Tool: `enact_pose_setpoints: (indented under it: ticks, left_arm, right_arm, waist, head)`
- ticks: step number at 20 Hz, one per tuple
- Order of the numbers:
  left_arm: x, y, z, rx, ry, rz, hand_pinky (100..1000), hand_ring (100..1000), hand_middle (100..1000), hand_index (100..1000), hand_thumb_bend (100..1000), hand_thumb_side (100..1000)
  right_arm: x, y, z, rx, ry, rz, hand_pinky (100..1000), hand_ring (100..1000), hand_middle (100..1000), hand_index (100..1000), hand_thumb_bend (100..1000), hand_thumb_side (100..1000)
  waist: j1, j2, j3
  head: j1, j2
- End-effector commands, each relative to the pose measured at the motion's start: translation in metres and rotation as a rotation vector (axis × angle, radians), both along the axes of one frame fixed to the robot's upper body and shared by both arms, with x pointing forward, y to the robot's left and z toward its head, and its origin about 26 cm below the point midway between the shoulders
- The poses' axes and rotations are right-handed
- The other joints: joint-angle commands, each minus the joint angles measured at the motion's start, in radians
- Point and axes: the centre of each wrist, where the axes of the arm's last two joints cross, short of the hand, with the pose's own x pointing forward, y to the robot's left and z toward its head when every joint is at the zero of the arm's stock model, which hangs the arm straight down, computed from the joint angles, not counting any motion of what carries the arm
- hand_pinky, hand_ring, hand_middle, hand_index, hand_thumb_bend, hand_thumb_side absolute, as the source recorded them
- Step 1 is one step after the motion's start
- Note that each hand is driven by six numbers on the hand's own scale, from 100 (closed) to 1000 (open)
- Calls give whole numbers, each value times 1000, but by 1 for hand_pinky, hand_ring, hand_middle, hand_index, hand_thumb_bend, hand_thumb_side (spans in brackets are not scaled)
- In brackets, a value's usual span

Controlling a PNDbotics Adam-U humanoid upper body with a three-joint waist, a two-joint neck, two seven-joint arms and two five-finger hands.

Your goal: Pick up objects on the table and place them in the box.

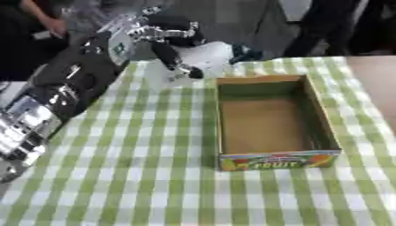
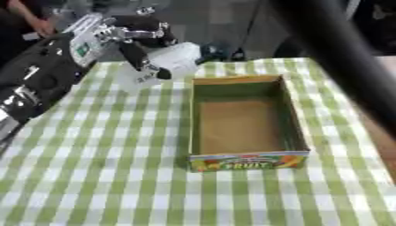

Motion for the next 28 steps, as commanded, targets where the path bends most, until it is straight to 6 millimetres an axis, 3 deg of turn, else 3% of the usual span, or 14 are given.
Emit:
enact_pose_setpoints:
  ticks: [1, 10, 28]
  left_arm:
    - [2, -1, 20, 134, -2, -134, 100, 100, 105, 269, 122, 816]
    - [8, -15, 24, 129, -43, -185, 100, 100, 106, 269, 123, 817]
    - [12, -40, 33, 50, -144, -264, 100, 100, 114, 276, 122, 827]
  right_arm:
    - [-1, 1, 13, -3, -66, 29, 533, 691, 704, 771, 243, 1000]
    - [4, 9, 26, 44, -185, 111, 531, 684, 701, 767, 282, 1000]
    - [10, 23, 46, 72, -291, 218, 531, 680, 700, 764, 298, 1000]
  waist:
    - [0, -8, -7]
    - [19, 4, -40]
    - [61, 49, -112]
  head:
    - [3, -21]
    - [33, -36]
    - [31, -79]
